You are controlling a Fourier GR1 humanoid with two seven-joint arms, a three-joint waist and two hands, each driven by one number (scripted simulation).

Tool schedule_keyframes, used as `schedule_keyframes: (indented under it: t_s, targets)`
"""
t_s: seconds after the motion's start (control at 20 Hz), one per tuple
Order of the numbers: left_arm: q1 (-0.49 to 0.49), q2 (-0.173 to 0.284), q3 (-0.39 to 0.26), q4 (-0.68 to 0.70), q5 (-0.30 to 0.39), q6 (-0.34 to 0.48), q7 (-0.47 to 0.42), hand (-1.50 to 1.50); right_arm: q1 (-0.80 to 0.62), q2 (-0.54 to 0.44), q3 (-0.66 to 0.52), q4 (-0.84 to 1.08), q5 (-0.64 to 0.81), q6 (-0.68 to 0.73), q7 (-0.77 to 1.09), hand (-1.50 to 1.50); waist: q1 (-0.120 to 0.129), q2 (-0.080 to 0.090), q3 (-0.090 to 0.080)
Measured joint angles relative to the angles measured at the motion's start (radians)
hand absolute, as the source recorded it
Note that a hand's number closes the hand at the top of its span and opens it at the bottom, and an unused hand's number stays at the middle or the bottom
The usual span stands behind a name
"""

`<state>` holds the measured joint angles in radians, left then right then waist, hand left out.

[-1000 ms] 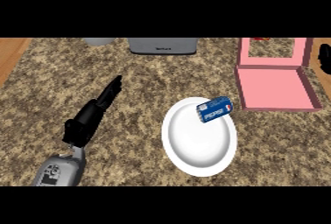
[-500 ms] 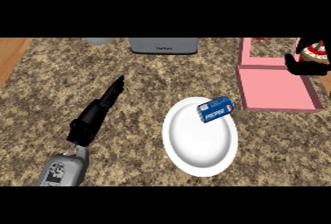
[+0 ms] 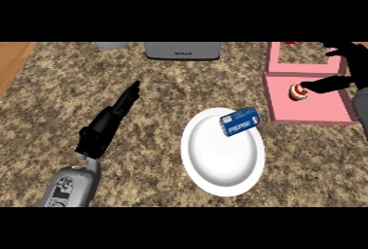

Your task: Pick the cupcake from the plate and place it in the cardboard box

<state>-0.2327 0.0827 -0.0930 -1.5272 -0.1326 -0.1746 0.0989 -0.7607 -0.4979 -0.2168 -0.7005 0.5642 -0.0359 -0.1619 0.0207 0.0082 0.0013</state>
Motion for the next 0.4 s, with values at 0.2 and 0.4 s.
schedule_keyframes:
  t_s: [0.2, 0.4]
  targets:
    - [0.021, 0.007, 0.007, 0.002, -0.001, -0.001, -0.018, 0.00, -0.007, 0.009, -0.117, 0.006, -0.126, -0.011, -0.073, -1.50, -0.008, -0.003, 0.000]
    - [0.033, 0.006, 0.002, -0.020, -0.001, -0.003, -0.009, 0.00, -0.017, -0.022, -0.245, 0.047, -0.261, 0.031, -0.142, -1.50, -0.008, -0.003, 0.001]
